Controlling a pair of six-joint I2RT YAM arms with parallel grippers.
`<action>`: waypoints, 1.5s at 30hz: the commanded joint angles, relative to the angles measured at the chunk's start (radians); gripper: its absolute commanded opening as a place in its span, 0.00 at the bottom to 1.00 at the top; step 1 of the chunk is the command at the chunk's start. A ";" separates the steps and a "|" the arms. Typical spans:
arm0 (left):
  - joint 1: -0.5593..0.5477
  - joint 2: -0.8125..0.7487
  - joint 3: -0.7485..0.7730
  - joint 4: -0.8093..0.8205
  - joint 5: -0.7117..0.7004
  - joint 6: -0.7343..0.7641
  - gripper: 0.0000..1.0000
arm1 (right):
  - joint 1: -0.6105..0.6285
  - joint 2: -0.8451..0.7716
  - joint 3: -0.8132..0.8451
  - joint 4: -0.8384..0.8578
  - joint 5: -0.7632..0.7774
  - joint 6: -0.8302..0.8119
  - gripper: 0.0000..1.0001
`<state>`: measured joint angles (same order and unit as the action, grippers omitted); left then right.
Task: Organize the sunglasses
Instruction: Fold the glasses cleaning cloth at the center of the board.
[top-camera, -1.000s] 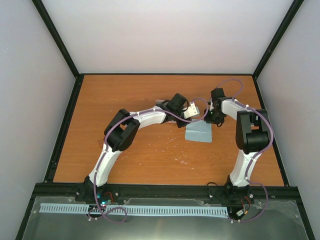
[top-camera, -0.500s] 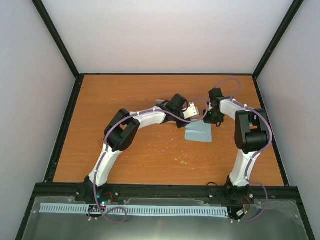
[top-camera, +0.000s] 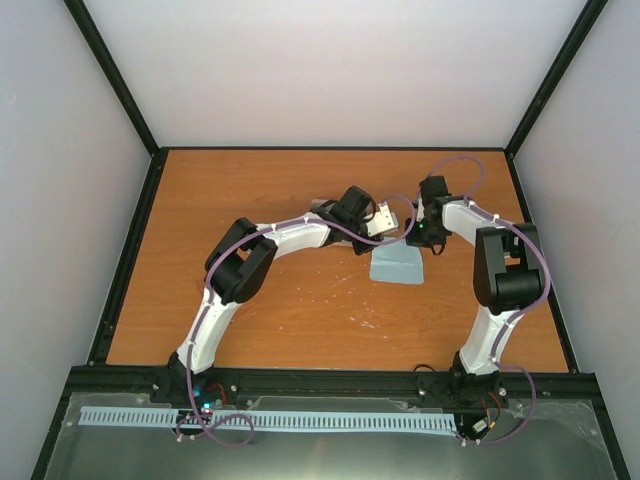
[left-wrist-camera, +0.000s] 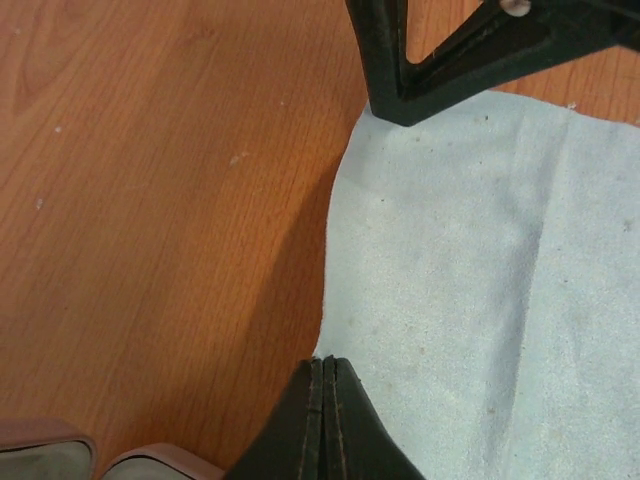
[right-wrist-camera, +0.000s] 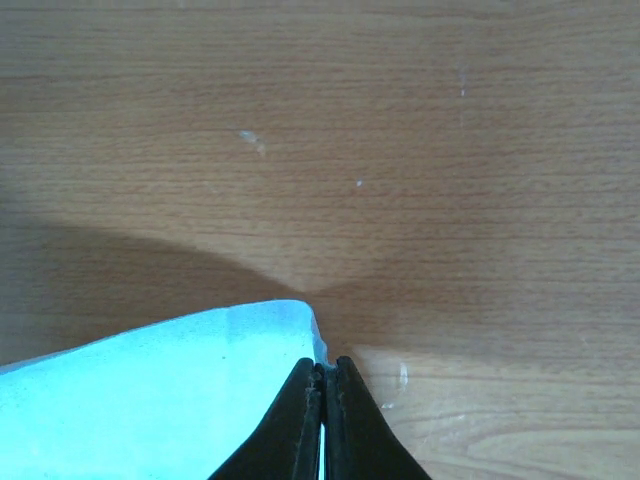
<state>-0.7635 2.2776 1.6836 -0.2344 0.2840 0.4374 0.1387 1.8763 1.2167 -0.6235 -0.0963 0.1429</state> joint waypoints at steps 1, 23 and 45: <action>0.007 -0.054 -0.011 0.030 0.016 0.001 0.01 | 0.009 -0.061 -0.032 0.034 -0.030 0.003 0.03; 0.007 -0.113 -0.086 0.066 0.031 0.013 0.01 | 0.009 -0.192 -0.152 0.087 -0.049 0.012 0.03; 0.007 -0.182 -0.214 0.207 0.072 0.061 0.01 | 0.004 -0.256 -0.226 0.121 -0.056 0.013 0.03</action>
<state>-0.7628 2.1620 1.5002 -0.0860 0.3233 0.4732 0.1390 1.6577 1.0111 -0.5224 -0.1444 0.1539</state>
